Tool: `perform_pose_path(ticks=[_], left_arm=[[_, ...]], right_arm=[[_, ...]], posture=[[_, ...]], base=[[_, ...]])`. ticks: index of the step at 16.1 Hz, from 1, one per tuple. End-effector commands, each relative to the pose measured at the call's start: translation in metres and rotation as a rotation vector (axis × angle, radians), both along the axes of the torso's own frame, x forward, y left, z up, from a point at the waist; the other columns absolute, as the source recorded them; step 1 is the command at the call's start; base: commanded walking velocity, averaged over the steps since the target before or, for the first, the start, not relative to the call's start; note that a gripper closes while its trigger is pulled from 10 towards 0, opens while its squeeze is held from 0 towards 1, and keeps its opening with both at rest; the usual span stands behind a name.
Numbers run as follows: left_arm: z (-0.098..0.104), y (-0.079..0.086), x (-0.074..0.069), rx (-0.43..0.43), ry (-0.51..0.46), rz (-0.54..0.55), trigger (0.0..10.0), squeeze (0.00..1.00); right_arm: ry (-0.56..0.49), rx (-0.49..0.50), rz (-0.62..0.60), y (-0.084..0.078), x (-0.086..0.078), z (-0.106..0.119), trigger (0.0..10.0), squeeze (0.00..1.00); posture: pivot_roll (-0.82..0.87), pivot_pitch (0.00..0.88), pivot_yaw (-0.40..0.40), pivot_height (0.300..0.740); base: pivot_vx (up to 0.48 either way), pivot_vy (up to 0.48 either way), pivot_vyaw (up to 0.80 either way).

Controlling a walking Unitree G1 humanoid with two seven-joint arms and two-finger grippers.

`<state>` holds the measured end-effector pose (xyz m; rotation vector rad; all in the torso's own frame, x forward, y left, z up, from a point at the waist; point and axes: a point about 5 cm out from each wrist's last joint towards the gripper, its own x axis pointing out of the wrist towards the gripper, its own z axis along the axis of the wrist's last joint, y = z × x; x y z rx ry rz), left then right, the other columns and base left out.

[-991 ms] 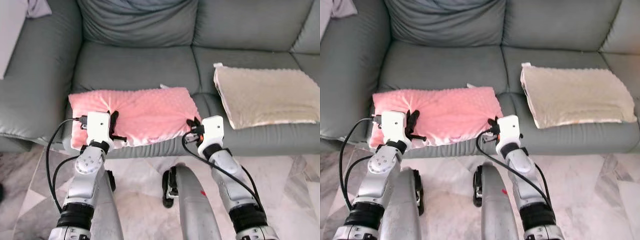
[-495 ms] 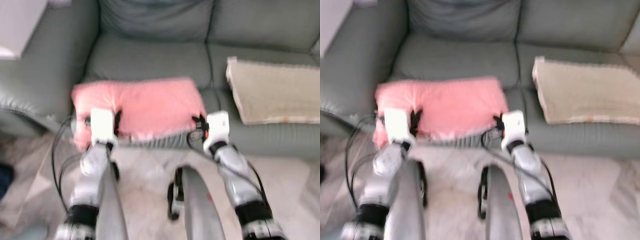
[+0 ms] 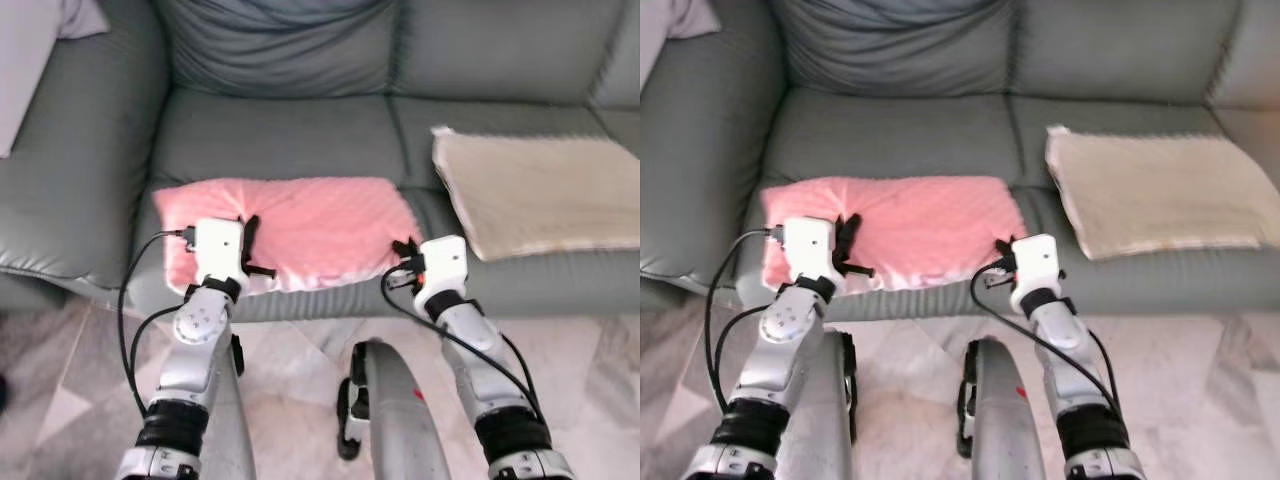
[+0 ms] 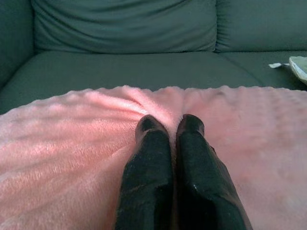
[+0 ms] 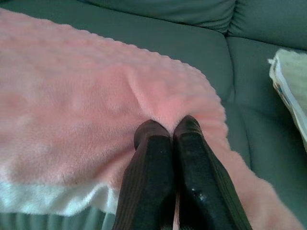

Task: Move the pillow to the sofa

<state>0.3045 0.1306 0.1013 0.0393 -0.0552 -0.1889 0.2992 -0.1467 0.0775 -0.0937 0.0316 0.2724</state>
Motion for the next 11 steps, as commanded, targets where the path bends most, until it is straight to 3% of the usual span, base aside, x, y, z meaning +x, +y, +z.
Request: perform_pose_path(ticks=[1,4,11], left_arm=[[-0.002,0.0048,-0.0027,0.005,0.002,0.013,10.0,0.0],[-0.0025,0.0047,-0.0026,0.005,0.005,0.021,10.0,0.0],[-0.0041,0.0005,-0.0018,0.001,0.021,0.024,10.0,0.0]], right_arm=[[0.011,0.004,0.018,0.0038,-0.0048,-0.0046,10.0,0.0],[0.011,0.003,0.022,0.0036,-0.0055,-0.0052,10.0,0.0],[0.029,0.043,0.024,0.0063,-0.003,-0.0008,10.0,0.0]], posture=[[-0.01,0.312,-0.075,0.63],[-0.01,0.314,-0.078,0.63],[-0.01,0.362,-0.093,0.63]], base=[[0.379,0.0,0.0],[0.359,0.0,0.0],[0.0,0.0,0.0]])
